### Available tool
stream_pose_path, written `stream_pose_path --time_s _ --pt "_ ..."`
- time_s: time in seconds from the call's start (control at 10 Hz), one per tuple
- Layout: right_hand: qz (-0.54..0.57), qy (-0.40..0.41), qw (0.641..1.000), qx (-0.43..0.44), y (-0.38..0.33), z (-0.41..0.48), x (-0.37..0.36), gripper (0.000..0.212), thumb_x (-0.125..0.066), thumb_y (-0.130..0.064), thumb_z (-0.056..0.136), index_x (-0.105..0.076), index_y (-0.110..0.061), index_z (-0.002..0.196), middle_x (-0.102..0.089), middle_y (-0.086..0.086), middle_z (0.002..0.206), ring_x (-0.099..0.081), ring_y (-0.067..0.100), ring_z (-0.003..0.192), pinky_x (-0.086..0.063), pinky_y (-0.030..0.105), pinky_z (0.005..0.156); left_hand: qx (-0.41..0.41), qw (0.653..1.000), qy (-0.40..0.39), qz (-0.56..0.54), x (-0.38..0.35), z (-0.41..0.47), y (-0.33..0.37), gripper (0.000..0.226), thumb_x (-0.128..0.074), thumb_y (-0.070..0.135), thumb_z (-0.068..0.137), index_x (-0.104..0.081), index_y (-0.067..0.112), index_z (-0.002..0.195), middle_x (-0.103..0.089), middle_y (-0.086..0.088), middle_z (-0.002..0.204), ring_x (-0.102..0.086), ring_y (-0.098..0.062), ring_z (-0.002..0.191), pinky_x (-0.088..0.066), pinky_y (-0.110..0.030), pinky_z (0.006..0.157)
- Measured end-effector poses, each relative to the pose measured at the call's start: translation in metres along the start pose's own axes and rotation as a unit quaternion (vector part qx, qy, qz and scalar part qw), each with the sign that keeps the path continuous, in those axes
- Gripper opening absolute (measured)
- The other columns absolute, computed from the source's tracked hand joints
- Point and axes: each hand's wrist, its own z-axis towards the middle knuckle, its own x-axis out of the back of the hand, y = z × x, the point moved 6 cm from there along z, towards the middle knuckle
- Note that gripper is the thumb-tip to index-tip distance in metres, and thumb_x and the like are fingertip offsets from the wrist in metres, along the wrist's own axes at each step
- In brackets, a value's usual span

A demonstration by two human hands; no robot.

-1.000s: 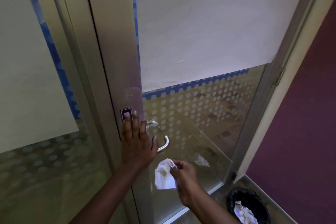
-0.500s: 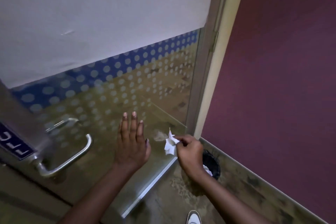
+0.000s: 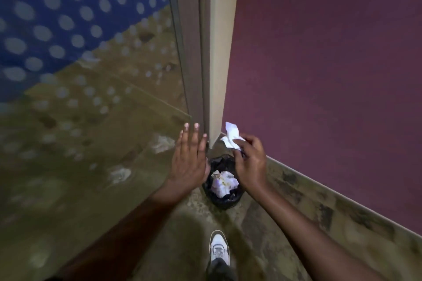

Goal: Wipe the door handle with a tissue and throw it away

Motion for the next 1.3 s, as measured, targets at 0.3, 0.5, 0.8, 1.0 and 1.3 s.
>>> stream_pose_path --time_s 0.3,0.5,0.8,1.0,1.3 --pt "-0.066 -0.095 0.988 -0.102 0.175 0.007 -0.067 0.028 -0.051 -0.018 0.091 -0.063 -0.022 0.117 -0.058 -0.002 0.110 -0.055 0.017 0.100 -0.039 0.012 0.082 -0.027 0.988 -0.147 -0.047 -0.163 0.022 0.027 0.067 -0.055 0.020 0.078 -0.040 -0.008 0.136 -0.035 -0.035 0.148 -0.029 -0.055 0.138 -0.031 -0.063 0.112" --pt "-0.152 -0.124 0.966 -0.166 0.264 -0.008 -0.129 0.017 -0.050 -0.025 0.096 -0.065 -0.028 0.101 -0.063 -0.001 0.102 -0.060 0.020 0.096 -0.047 0.033 0.079 -0.027 0.971 -0.236 -0.011 -0.248 0.005 0.027 0.075 -0.063 0.033 0.076 -0.040 -0.002 0.138 -0.035 -0.032 0.150 -0.034 -0.051 0.138 -0.030 -0.062 0.111" --pt "-0.217 -0.285 0.896 -0.262 0.349 -0.059 -0.177 0.026 -0.049 -0.025 0.096 -0.063 -0.009 0.111 -0.062 0.020 0.120 -0.061 0.035 0.103 -0.051 0.040 0.083 0.037 0.930 -0.363 0.032 -0.295 -0.040 0.015 0.075 -0.049 0.042 0.085 -0.033 0.002 0.146 -0.026 -0.028 0.156 -0.025 -0.047 0.143 -0.023 -0.061 0.114" --pt "-0.258 -0.304 0.885 -0.240 0.307 -0.061 -0.151 0.013 -0.054 -0.008 0.084 -0.066 -0.008 0.090 -0.070 0.018 0.095 -0.065 0.036 0.088 -0.052 0.037 0.078 0.067 0.922 -0.379 0.048 -0.238 -0.061 0.006 0.078 -0.057 0.032 0.076 -0.035 0.000 0.143 -0.028 -0.029 0.154 -0.024 -0.048 0.144 -0.021 -0.066 0.113" --pt "-0.350 -0.301 0.884 0.072 0.137 -0.053 -0.136 0.080 -0.050 -0.056 0.074 -0.030 -0.014 0.139 -0.040 0.027 0.138 -0.029 0.046 0.131 -0.031 0.065 0.099 0.170 0.943 -0.267 0.102 -0.090 -0.101 -0.021 0.075 -0.058 0.028 0.074 -0.039 -0.004 0.140 -0.026 -0.034 0.153 -0.017 -0.053 0.143 -0.019 -0.068 0.114"
